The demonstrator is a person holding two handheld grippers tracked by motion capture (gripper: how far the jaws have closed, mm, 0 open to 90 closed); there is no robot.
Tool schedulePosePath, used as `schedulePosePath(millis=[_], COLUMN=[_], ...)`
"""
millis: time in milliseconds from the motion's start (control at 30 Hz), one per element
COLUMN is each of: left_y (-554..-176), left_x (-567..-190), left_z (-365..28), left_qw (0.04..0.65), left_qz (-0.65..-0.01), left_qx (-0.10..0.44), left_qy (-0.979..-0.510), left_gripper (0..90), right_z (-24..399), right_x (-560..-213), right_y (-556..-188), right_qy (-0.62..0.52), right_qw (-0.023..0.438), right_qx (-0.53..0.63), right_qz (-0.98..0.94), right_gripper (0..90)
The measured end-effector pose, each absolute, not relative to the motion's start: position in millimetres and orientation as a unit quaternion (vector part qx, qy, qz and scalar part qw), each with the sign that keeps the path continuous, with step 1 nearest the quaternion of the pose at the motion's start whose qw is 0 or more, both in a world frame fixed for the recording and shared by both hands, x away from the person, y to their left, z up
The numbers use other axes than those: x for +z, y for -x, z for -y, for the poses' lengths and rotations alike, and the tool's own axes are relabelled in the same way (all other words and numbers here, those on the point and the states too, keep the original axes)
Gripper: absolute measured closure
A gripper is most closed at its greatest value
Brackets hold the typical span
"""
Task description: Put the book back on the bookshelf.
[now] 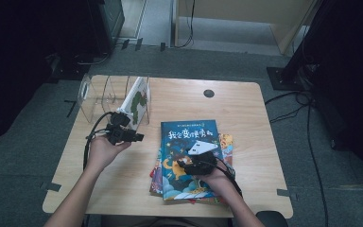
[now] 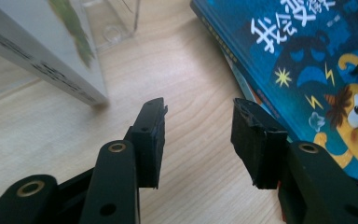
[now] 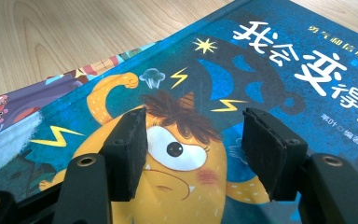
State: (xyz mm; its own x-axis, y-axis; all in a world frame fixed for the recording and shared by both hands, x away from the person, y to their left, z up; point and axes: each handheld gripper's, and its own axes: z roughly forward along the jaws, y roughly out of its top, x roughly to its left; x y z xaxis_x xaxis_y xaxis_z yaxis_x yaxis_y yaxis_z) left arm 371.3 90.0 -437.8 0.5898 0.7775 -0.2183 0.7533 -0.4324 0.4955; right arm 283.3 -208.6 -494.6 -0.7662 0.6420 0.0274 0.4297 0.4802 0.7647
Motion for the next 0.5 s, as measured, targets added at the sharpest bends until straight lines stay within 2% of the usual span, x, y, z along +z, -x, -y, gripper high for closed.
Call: schedulePosePath(millis=[300,500], left_y=[-359,-353], left_x=[-464,-483], left_z=[-86,-84], left_qw=[0.278,0.287], left_qz=[-0.445,-0.447], left_qx=[0.031,0.038], left_qy=[-0.851,-0.847], left_gripper=[54.1,53.9], right_z=[208,209], right_x=[-495,-494], right_y=[-283,-284], right_qy=[-0.315,-0.324], right_qw=[0.133,0.136], right_qx=[0.401,0.401], right_qz=[-0.85,-0.846], right_gripper=[40.9,45.1])
